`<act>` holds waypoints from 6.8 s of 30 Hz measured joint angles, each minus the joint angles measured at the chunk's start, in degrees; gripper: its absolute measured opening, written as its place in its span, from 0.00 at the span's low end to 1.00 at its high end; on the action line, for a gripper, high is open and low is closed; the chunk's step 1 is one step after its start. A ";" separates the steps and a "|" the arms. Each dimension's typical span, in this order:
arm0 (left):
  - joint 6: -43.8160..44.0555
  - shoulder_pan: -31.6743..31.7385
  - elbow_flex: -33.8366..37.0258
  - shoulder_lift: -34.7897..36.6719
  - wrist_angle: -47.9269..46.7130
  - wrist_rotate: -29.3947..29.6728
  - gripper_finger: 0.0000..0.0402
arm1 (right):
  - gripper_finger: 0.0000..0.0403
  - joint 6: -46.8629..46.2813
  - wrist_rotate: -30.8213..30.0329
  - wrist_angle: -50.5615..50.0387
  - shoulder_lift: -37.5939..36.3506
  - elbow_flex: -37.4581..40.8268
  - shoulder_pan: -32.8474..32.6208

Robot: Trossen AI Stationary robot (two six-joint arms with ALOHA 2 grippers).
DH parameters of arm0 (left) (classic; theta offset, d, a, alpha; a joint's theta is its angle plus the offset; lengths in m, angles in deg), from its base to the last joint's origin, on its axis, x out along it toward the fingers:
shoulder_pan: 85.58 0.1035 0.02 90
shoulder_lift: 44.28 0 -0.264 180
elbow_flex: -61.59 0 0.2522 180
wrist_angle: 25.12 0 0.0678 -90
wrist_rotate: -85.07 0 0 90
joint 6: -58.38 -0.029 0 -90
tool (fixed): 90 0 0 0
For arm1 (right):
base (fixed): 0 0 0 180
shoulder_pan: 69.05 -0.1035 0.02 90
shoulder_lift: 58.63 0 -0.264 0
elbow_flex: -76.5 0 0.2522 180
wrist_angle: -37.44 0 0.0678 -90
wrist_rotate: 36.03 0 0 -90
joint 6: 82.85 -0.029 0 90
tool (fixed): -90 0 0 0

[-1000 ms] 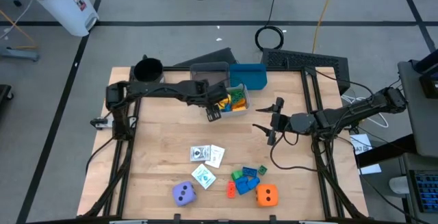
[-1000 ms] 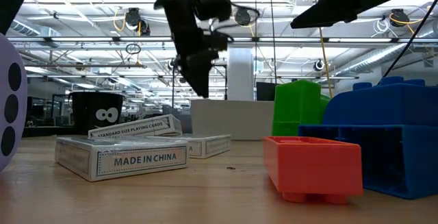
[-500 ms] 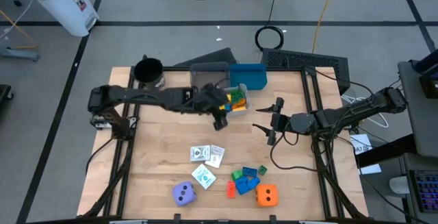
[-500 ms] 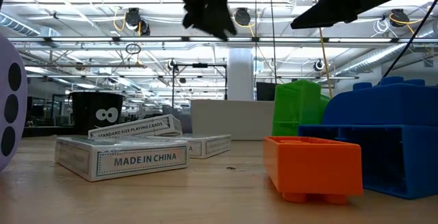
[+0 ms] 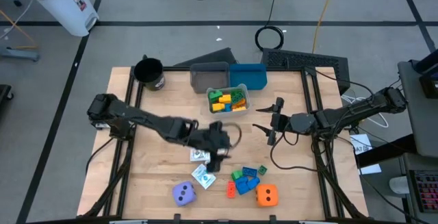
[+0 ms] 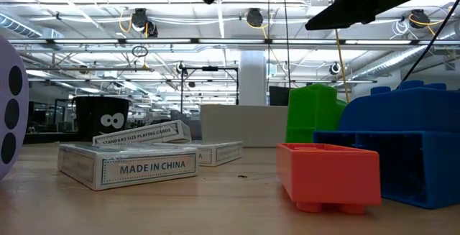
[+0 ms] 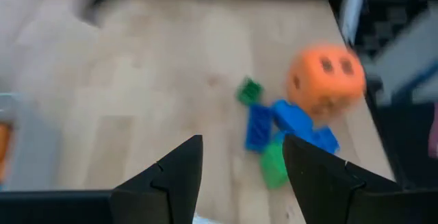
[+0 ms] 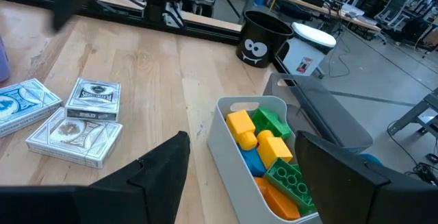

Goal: Pick & Place Toys
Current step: Put the green game piece into the gray bin, then put the blue game piece into the gray bin

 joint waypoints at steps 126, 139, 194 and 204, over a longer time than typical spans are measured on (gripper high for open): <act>-20.99 3.26 0.05 -17.21 8.58 -13.15 0.05 | 0.64 0.00 0.00 0.39 0.00 0.00 0.00; -30.33 5.57 0.02 -0.32 5.44 5.43 0.05 | 0.64 -0.02 -0.02 0.60 -0.02 0.02 0.02; -1.47 20.11 -0.13 -3.60 -7.12 7.49 0.18 | 0.64 0.04 -0.11 0.19 0.00 0.00 0.07; 1.68 12.59 -0.06 -6.80 -2.94 0.79 0.18 | 0.64 -0.39 -0.04 0.41 0.00 0.02 0.07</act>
